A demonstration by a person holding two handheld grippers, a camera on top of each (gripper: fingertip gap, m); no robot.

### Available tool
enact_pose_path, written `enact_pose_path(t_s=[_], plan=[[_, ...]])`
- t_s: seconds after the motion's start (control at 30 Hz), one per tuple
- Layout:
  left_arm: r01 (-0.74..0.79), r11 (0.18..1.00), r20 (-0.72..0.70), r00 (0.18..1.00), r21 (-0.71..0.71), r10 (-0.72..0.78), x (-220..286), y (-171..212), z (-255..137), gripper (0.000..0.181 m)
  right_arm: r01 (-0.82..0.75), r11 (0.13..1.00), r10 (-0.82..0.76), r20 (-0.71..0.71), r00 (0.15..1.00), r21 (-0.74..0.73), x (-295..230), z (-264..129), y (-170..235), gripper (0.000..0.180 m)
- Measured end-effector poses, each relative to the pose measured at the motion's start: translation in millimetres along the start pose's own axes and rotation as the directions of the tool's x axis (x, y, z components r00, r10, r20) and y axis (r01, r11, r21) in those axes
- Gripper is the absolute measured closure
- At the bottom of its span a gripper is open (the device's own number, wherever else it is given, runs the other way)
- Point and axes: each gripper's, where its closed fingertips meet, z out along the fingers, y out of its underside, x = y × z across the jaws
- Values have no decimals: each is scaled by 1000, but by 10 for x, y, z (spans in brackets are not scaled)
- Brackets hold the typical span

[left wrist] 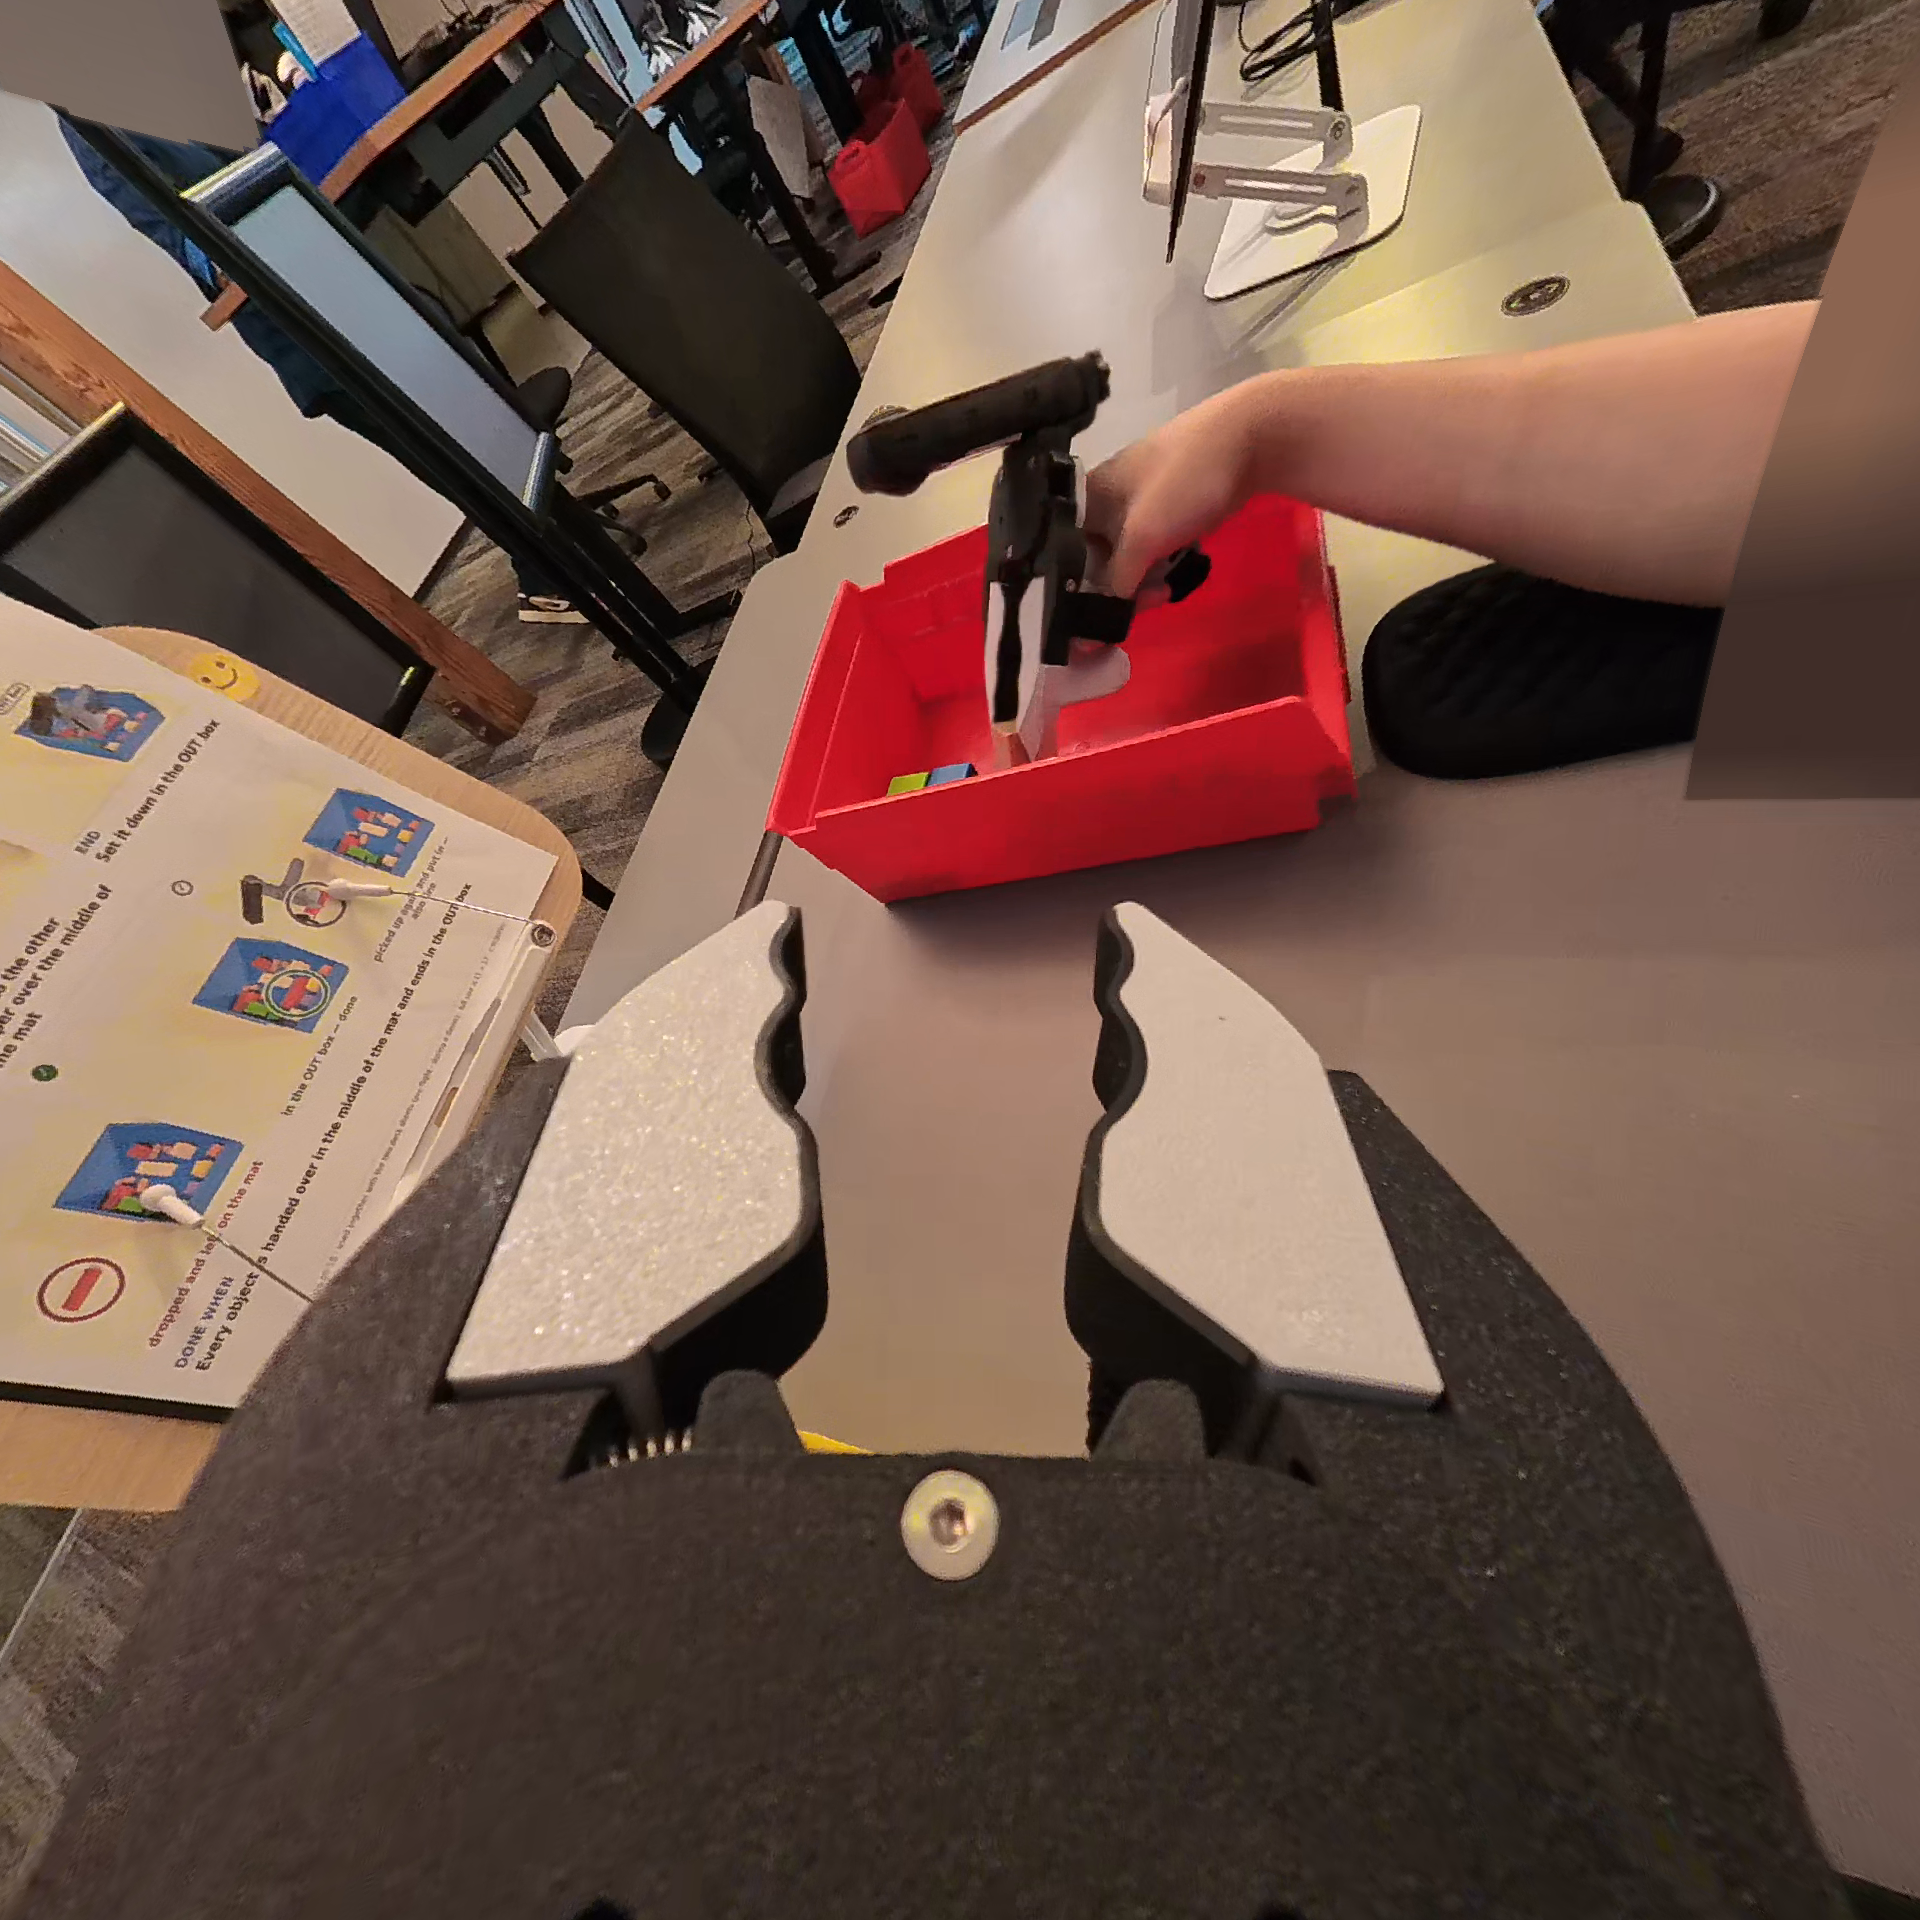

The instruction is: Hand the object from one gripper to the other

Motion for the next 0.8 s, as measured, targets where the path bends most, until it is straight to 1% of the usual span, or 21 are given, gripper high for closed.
enact_pose_path(t_s=[0.13,0.27,0.47,0.67,0.8], plan=[[1,1000,-9,1000,3,-1,14,-12,11,128,37,996,-39,-34,999,-79,-15,-15,66,145],[-7,1000,-14,1000,-17,6,27,26,46,128,103,980,-112,-50,992,-169,-16,-44,175,145],[-10,999,-32,999,-32,9,61,54,97,128,159,932,-201,-98,975,-327,122,-5,400,146],[-18,999,-39,999,-52,16,76,93,120,128,297,870,-349,-65,935,-392,186,179,424,145],[-24,998,-45,999,-54,21,89,97,129,128,353,855,-401,-53,915,-379,204,230,365,146]])
